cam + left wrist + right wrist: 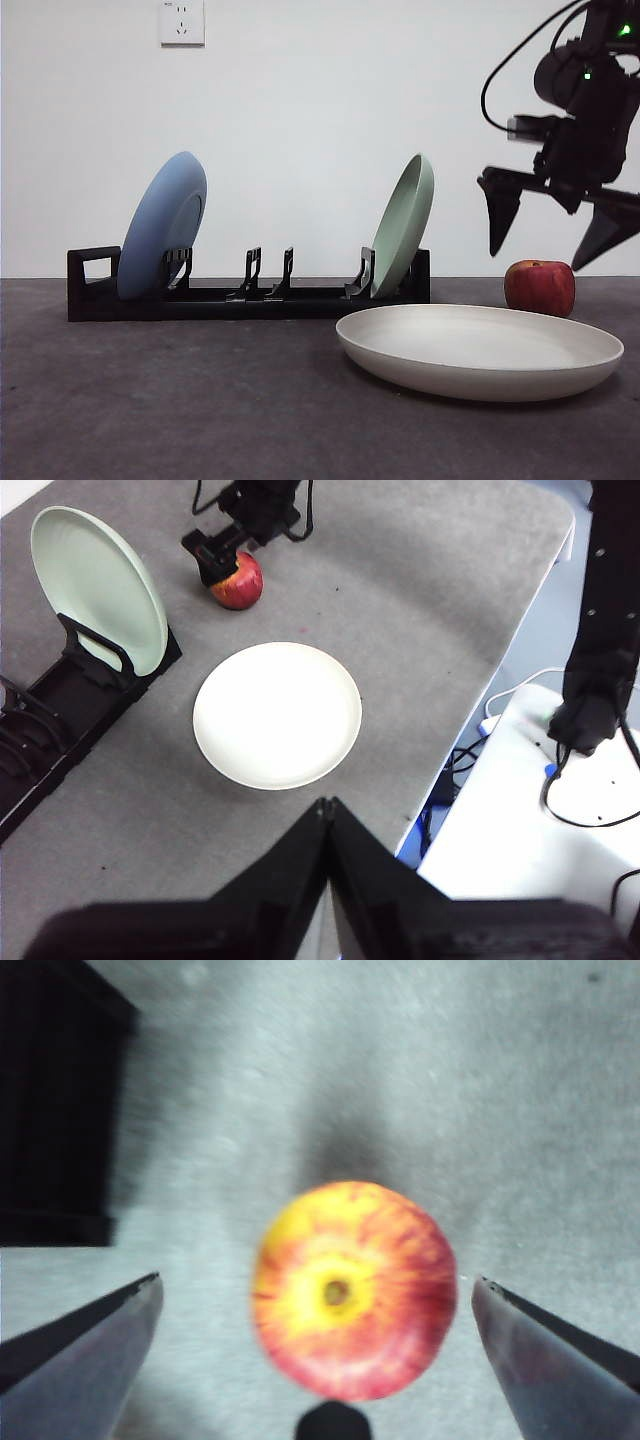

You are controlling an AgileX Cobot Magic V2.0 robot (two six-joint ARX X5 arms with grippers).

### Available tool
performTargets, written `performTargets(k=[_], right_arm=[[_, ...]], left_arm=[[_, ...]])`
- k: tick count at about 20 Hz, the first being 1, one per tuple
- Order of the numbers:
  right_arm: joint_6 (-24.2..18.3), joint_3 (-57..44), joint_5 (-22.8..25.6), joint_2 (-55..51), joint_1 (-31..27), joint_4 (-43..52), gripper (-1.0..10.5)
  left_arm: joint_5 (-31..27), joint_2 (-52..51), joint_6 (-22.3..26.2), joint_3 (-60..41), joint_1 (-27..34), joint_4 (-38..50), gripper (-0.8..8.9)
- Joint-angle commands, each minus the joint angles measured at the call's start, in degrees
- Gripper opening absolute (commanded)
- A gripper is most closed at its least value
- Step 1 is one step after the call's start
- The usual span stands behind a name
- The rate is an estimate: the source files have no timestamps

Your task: Take the yellow plate from the plate rack,put the plate on the table,take the apple from the table,put the apple in the plate

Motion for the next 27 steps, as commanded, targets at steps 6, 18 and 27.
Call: performTargets(k=[6,18,27], right_arm=[[-2.54,0.15,1.99,3.67,-0.04,0.46,6.2],[-4.68,0.15,0.94,3.67,-0.17,-0.42,-0.2],[-4.63,-2.91,-2.29,-12.41,2.75,-17.9,-0.1]], left_arm=[[0.96,-4.33,-2.78,-0.2,-0.13,0.22,-0.04],[0.98,-11.47,-2.97,-0.2,-0.15,0.22,-0.04],[0.94,-15.65,-0.57,-0.2,-0.15,0.22,-0.04]])
